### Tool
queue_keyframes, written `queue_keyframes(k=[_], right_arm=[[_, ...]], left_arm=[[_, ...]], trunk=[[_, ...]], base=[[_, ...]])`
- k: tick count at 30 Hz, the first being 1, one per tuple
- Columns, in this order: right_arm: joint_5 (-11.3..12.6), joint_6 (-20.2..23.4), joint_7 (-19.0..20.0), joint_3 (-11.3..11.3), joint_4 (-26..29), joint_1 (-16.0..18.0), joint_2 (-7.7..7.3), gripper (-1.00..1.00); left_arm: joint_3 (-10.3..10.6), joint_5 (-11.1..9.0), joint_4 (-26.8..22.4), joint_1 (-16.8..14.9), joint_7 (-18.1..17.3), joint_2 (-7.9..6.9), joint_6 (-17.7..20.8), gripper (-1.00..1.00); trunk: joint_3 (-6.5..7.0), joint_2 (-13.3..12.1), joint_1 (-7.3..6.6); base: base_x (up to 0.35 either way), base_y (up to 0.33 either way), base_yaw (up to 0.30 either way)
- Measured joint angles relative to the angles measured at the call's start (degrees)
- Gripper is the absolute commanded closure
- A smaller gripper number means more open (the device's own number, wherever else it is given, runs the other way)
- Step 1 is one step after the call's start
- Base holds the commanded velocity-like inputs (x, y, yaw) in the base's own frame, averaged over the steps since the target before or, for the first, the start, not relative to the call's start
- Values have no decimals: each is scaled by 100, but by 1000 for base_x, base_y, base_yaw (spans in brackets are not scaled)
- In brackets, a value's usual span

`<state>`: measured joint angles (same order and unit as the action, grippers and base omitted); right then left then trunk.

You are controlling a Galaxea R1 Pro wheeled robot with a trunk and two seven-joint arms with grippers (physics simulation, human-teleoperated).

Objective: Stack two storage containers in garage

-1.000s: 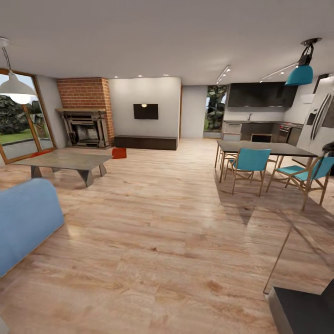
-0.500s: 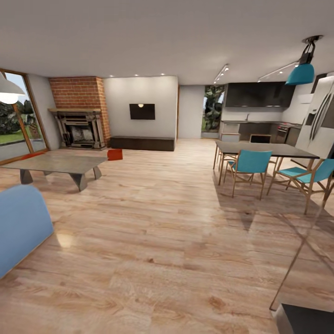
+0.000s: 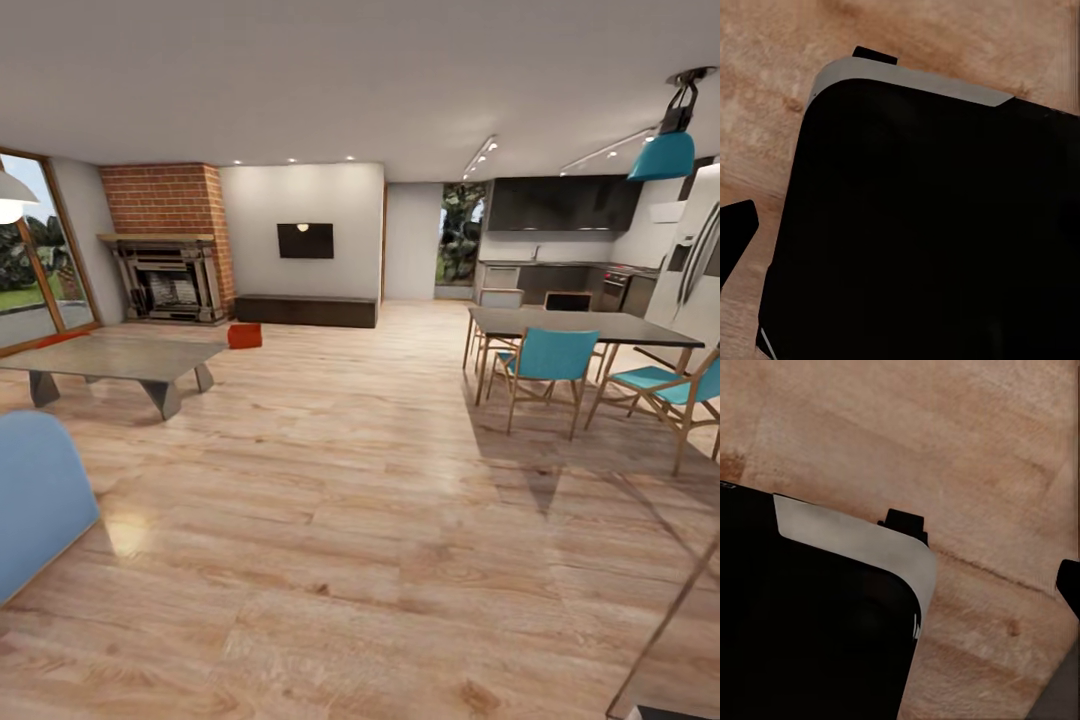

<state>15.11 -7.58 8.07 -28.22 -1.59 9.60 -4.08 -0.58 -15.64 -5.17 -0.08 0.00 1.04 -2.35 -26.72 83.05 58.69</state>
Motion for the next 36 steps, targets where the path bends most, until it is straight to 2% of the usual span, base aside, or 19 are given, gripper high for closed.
queue_keyframes(k=[13, 21, 32, 36], right_arm=[[22, -1, -2, -25, 0, 0, 10, -100], [22, -17, -5, -16, 0, 0, 73, -100], [38, -35, -5, -14, 0, 0, -12, -100], [37, -51, -5, -12, 0, 0, -27, -100]], left_arm=[[0, 0, 1, 0, 0, 0, 2, -100], [10, 1, 2, 0, 0, 0, 1, -100], [9, 0, 2, 0, 0, -1, -6, -100], [8, 1, 0, 0, 0, 0, -14, -100]], trunk=[[0, 0, 0], [0, 0, 0], [0, 0, 0], [0, 0, 0]], base=[[324, 0, 0], [324, 0, 0], [324, 0, 0], [324, 0, 192]])
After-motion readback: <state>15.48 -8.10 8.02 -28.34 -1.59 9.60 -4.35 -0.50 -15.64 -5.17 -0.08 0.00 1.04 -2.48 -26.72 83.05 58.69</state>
